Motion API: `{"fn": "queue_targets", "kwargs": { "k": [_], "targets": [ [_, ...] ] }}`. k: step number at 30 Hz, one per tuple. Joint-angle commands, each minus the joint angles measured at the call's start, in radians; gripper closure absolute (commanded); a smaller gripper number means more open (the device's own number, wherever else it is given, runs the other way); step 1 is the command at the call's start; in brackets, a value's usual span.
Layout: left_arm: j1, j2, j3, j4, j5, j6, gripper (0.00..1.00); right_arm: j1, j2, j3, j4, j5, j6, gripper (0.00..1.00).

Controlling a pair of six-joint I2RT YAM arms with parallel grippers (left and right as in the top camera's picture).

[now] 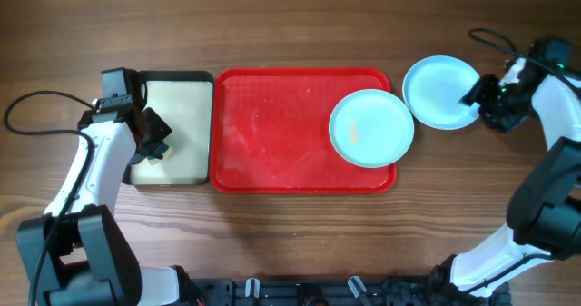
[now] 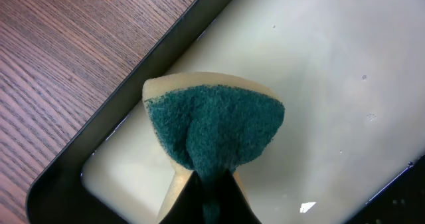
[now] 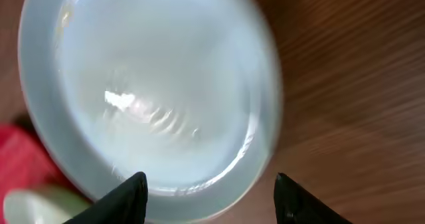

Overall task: Clean dirty plates on tray and stack at the side
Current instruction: 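Lower the light-blue plate onto the white plate right of the tray, then grip the remaining light-blue plate rim on the tray with the right gripper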

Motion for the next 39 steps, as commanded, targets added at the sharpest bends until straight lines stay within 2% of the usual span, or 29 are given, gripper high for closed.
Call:
{"fn": "queue_targets", "kwargs": {
  "k": [1, 5, 11, 14, 19, 22, 25, 28, 29, 35, 39],
  "targets": [
    [0.002, -0.002, -0.007, 0.000, 0.002, 0.012, 0.96, 0.105, -0.032, 0.032, -0.060, -0.052, -0.084, 0.39],
    [0.002, -0.002, -0.007, 0.000, 0.002, 0.013, 0.96, 0.233, -0.032, 0.031, -0.121, 0.043, -0.108, 0.39],
    [0.002, -0.002, -0.008, 0.000, 0.002, 0.013, 0.96, 0.346, -0.032, 0.025, -0.132, 0.201, -0.117, 0.55],
    [0.002, -0.002, -0.008, 0.000, 0.002, 0.012, 0.96, 0.365, -0.032, -0.002, -0.117, 0.233, -0.102, 0.58],
    [0.002, -0.002, -0.008, 0.000, 0.002, 0.012, 0.96, 0.370, -0.029, -0.058, -0.066, 0.214, -0.060, 0.74],
    [0.002, -0.002, -0.008, 0.000, 0.002, 0.013, 0.96, 0.372, -0.029, -0.088, -0.044, 0.171, -0.060, 0.78],
    [0.002, -0.002, -0.008, 0.000, 0.002, 0.012, 0.96, 0.372, -0.029, -0.108, -0.027, 0.108, -0.050, 0.96],
    [0.002, -0.002, -0.008, 0.000, 0.006, 0.012, 0.96, 0.391, -0.029, -0.108, -0.003, -0.135, -0.049, 0.96],
    [0.002, -0.002, -0.008, 0.002, 0.021, 0.012, 0.96, 0.415, -0.029, -0.108, 0.002, -0.159, -0.034, 0.96],
    [0.002, -0.002, -0.008, 0.004, 0.027, 0.013, 0.96, 0.553, -0.029, -0.109, 0.040, -0.134, 0.007, 0.96],
    [0.002, -0.002, -0.008, 0.004, 0.027, 0.013, 0.96, 0.682, -0.027, -0.109, 0.083, -0.002, 0.011, 0.96]
  ]
}}
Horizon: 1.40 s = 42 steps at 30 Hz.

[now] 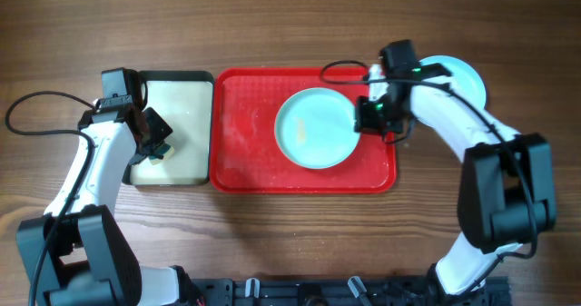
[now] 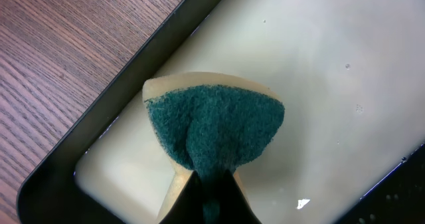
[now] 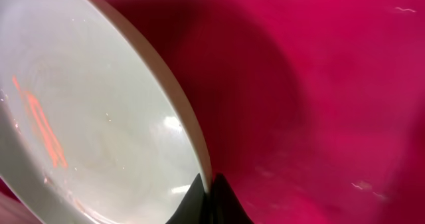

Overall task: Clean dirty plates on tray and stack at the side
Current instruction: 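Grip the remaining light-blue plate rim on the tray with the right gripper, then slide the light-blue plate to the tray center-left with the right gripper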

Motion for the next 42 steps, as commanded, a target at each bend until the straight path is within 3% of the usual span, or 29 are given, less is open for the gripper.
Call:
{"fn": "queue_targets", "kwargs": {
  "k": [1, 13, 27, 42],
  "targets": [
    [0.002, -0.002, -0.008, 0.003, 0.009, 0.013, 0.96, 0.105, -0.026, -0.009, 0.043, 0.120, 0.013, 0.96],
    [0.002, -0.002, -0.008, 0.008, 0.009, 0.069, 0.96, 0.292, -0.024, -0.009, 0.229, 0.265, -0.073, 0.96],
    [-0.090, -0.002, -0.008, 0.046, 0.027, 0.100, 0.96, 0.298, 0.045, -0.009, 0.258, 0.264, -0.078, 0.96],
    [-0.093, -0.002, -0.008, 0.048, 0.024, 0.100, 0.96, 0.298, 0.071, -0.009, 0.267, 0.262, -0.077, 0.96]
  ]
}}
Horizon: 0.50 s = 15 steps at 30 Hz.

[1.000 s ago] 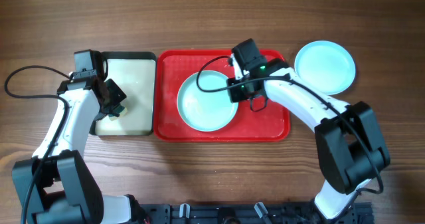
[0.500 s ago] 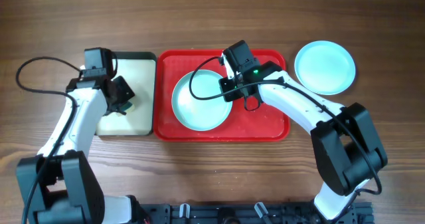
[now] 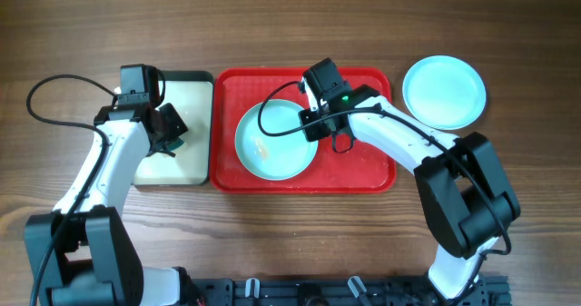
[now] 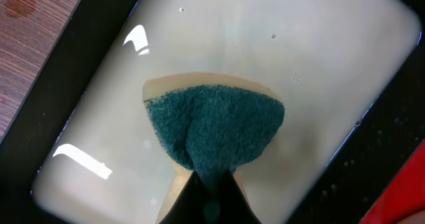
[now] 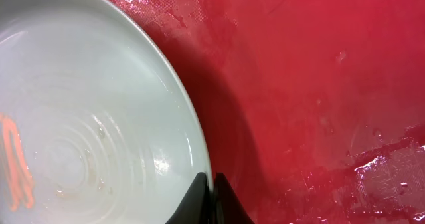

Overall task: Clean dirty plates on tray and stack at the side
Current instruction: 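Slide the light-blue plate to the tray center-left with the right gripper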

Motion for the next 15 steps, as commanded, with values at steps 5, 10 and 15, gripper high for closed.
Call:
{"fn": "queue_targets", "kwargs": {
  "k": [5, 10, 15],
  "targets": [
    [-0.003, -0.002, -0.007, 0.006, 0.006, 0.013, 0.96, 0.003, 0.016, -0.008, 0.002, 0.013, -0.016, 0.96],
    [-0.003, -0.002, -0.007, 0.006, 0.006, 0.013, 0.96, 0.003, 0.016, -0.008, 0.002, 0.013, -0.016, 0.96],
    [-0.003, -0.002, -0.007, 0.006, 0.006, 0.013, 0.96, 0.003, 0.016, -0.008, 0.002, 0.013, -0.017, 0.95]
  ]
}}
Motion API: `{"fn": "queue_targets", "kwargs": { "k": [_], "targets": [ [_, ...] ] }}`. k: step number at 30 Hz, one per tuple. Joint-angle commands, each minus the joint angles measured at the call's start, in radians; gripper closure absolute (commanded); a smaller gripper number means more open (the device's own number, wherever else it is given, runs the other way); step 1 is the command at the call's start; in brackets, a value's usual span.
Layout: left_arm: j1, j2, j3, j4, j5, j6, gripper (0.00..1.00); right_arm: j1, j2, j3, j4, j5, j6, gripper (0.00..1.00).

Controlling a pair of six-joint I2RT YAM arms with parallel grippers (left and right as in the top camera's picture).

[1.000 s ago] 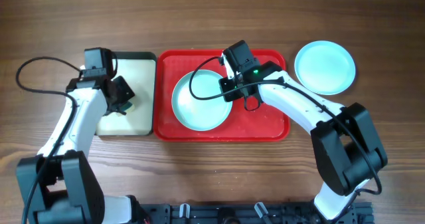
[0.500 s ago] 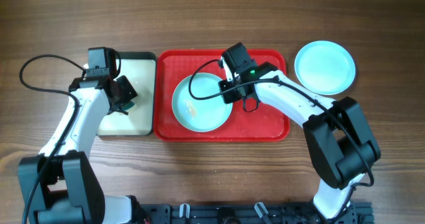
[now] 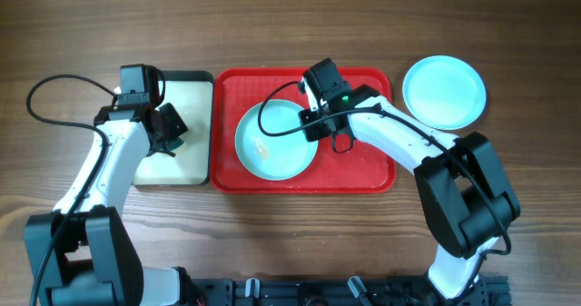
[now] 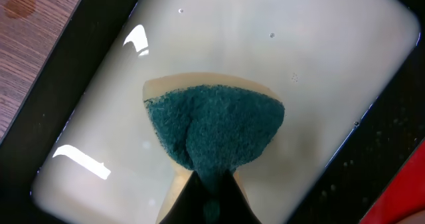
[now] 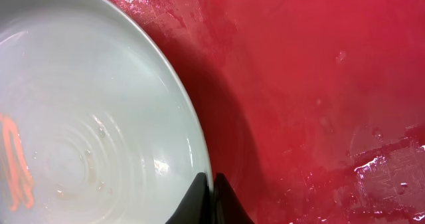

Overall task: Clean dirty plates on tray and stack at the side
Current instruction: 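Slide the light-blue plate to the tray center-left with the right gripper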

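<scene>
A pale blue plate (image 3: 275,141) with an orange smear (image 5: 14,159) lies on the left half of the red tray (image 3: 363,165). My right gripper (image 5: 211,184) is shut on the plate's right rim (image 5: 192,127). My left gripper (image 4: 211,179) is shut on a sponge (image 4: 216,127), its green scouring face toward the camera, held over the black basin (image 3: 201,77) of cream-coloured liquid (image 4: 312,44). A second pale blue plate (image 3: 444,91) rests on the table right of the tray.
The wooden table (image 3: 290,24) surrounds tray and basin. The tray's surface is wet, with droplets (image 5: 372,164). Cables (image 3: 54,93) loop off both arms. A brown stain (image 4: 18,3) marks the wood beside the basin.
The right gripper was open at the plate on the table right of the tray, with the dirty plate at the tray's right end. Then it was shut on the dirty plate's rim at mid-tray. The plate now lies on the tray's left half. The left gripper held the sponge over the basin throughout.
</scene>
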Motion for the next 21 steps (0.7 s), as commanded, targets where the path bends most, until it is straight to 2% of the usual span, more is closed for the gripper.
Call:
{"fn": "queue_targets", "kwargs": {
  "k": [1, 4, 21],
  "targets": [
    [-0.003, -0.002, -0.007, 0.003, 0.005, 0.013, 0.96, 0.003, 0.016, -0.008, 0.002, 0.011, -0.020, 0.95],
    [-0.003, -0.002, -0.007, 0.003, 0.005, 0.013, 0.96, 0.003, 0.016, -0.008, 0.003, -0.028, -0.069, 0.95],
    [-0.003, -0.002, -0.007, 0.004, 0.005, 0.013, 0.96, 0.003, 0.017, -0.008, 0.005, -0.027, -0.066, 0.96]
  ]
}}
